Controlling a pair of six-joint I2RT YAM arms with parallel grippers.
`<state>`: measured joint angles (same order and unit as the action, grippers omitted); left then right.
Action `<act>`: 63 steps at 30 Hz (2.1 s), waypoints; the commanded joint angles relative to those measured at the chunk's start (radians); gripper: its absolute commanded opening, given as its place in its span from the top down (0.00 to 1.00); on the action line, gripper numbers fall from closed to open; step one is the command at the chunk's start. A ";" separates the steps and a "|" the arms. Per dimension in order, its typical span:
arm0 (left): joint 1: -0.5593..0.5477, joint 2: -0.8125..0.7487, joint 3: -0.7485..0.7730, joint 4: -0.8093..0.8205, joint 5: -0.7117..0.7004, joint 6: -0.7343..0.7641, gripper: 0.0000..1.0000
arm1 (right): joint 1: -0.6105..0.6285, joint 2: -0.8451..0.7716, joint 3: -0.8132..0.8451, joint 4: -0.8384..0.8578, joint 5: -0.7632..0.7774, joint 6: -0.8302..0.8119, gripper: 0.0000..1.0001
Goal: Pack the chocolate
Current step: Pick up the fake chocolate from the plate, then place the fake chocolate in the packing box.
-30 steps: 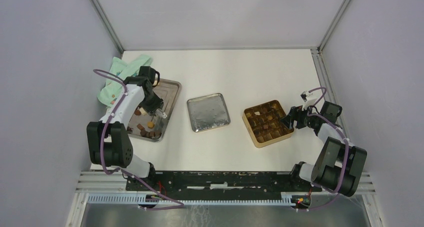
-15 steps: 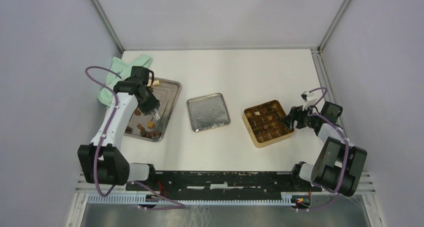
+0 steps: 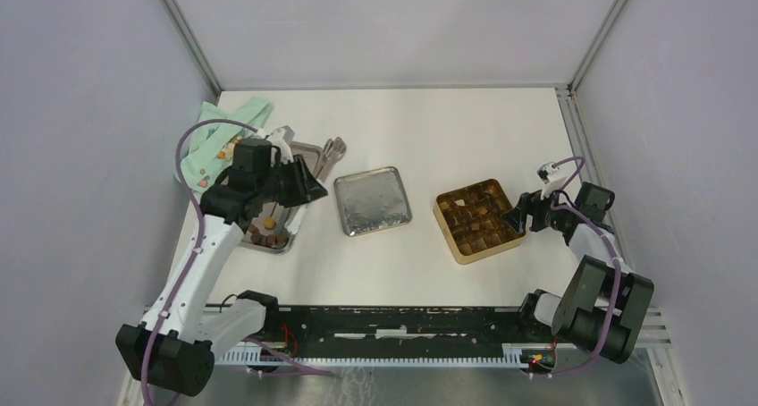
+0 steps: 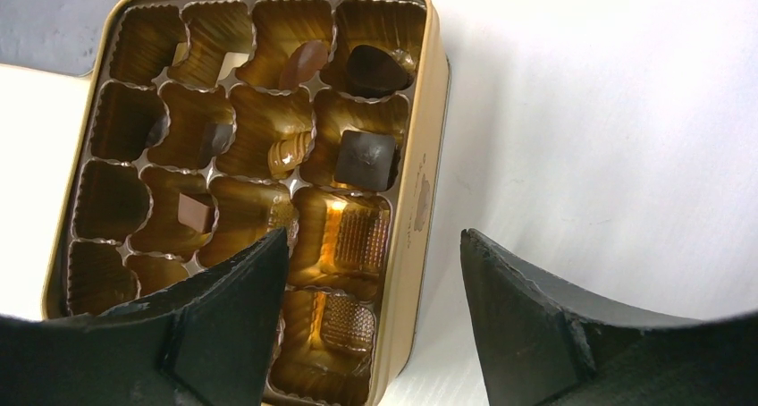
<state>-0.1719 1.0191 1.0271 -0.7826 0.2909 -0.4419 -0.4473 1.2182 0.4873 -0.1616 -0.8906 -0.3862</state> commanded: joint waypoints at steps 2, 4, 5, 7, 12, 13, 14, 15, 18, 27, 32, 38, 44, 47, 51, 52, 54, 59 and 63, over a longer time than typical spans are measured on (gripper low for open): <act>-0.246 -0.056 -0.065 0.355 0.159 0.054 0.98 | -0.005 -0.059 0.036 -0.051 -0.009 -0.064 0.24; -0.344 -0.049 -0.082 0.430 0.157 0.055 0.98 | -0.005 -0.072 0.039 -0.062 0.010 -0.066 0.24; -0.386 -0.037 -0.085 0.461 0.156 0.058 0.98 | -0.007 -0.079 0.041 -0.065 0.017 -0.064 0.24; -0.475 0.007 -0.074 0.493 0.152 0.076 0.98 | -0.017 -0.090 0.039 -0.060 0.022 -0.047 0.23; -0.672 0.153 -0.006 0.498 0.094 0.151 0.98 | -0.057 -0.129 0.022 -0.002 0.097 0.021 0.23; -0.716 0.182 0.009 0.498 0.080 0.162 0.98 | -0.066 -0.134 0.017 0.007 0.097 0.030 0.23; -0.735 0.216 0.024 0.498 0.069 0.173 0.98 | -0.077 -0.141 0.008 0.019 0.097 0.038 0.23; -0.762 0.246 0.040 0.497 0.058 0.183 0.98 | -0.087 -0.146 0.000 0.028 0.097 0.049 0.23; -0.833 0.347 0.094 0.486 0.034 0.208 0.98 | -0.124 -0.152 -0.030 0.066 0.103 0.079 0.22; -0.913 0.550 0.250 0.420 -0.032 0.259 0.98 | -0.161 -0.113 -0.047 0.086 0.086 0.089 0.23; -0.914 0.655 0.345 0.356 -0.065 0.247 0.96 | -0.165 -0.107 -0.054 0.091 0.081 0.087 0.22; -0.918 0.738 0.459 0.264 -0.108 0.243 0.95 | -0.168 -0.112 -0.059 0.094 0.076 0.087 0.22; -0.924 0.765 0.500 0.231 -0.165 0.248 0.93 | -0.171 -0.120 -0.061 0.094 0.070 0.087 0.23; -0.930 0.794 0.530 0.184 -0.178 0.257 0.91 | -0.173 -0.119 -0.061 0.095 0.066 0.087 0.22; -0.942 0.805 0.544 0.167 -0.188 0.262 0.85 | -0.175 -0.121 -0.062 0.094 0.064 0.089 0.23; -0.945 0.807 0.547 0.167 -0.191 0.261 0.84 | -0.177 -0.121 -0.062 0.095 0.064 0.089 0.22; -0.949 0.810 0.553 0.163 -0.205 0.261 0.81 | -0.177 -0.123 -0.062 0.095 0.062 0.088 0.22; -0.958 0.809 0.566 0.155 -0.233 0.268 0.70 | -0.178 -0.126 -0.064 0.094 0.058 0.089 0.23; -0.965 0.812 0.582 0.145 -0.239 0.282 0.66 | -0.180 -0.126 -0.064 0.095 0.058 0.089 0.22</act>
<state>-1.1275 1.8393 1.5452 -0.6533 0.0780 -0.2249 -0.6186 1.1072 0.4274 -0.1020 -0.8112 -0.3023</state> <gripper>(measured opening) 0.406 0.775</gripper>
